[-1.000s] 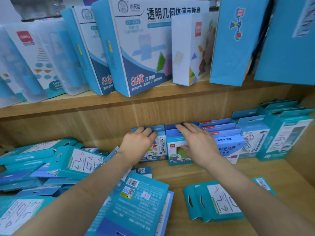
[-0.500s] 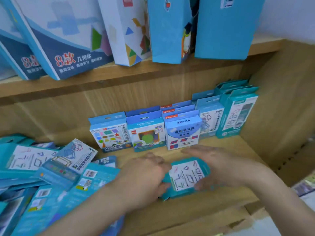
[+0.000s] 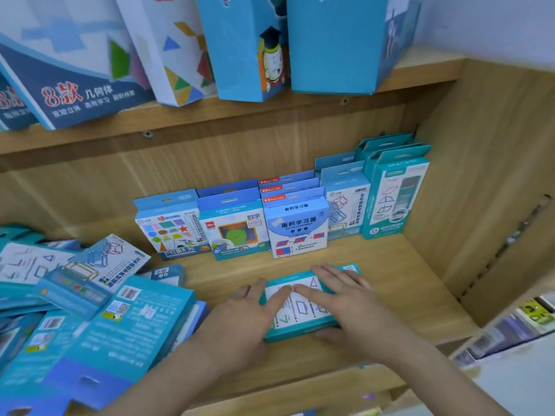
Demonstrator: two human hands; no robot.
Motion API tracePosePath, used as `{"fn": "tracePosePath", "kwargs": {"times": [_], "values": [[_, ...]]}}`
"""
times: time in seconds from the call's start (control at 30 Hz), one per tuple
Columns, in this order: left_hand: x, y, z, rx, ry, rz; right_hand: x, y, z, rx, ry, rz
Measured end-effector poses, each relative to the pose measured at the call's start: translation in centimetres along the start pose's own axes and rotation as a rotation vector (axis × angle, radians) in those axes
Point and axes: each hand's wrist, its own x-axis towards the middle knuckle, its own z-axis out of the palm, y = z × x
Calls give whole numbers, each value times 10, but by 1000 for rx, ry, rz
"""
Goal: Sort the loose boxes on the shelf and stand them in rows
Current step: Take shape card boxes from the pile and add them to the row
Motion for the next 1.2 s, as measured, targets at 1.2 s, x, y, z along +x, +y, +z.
{"fn": "tracePosePath", "kwargs": {"times": [1.2], "values": [[-10,90,-8,-1679,694,-61,-51,-30,-65,592,540,365]]}}
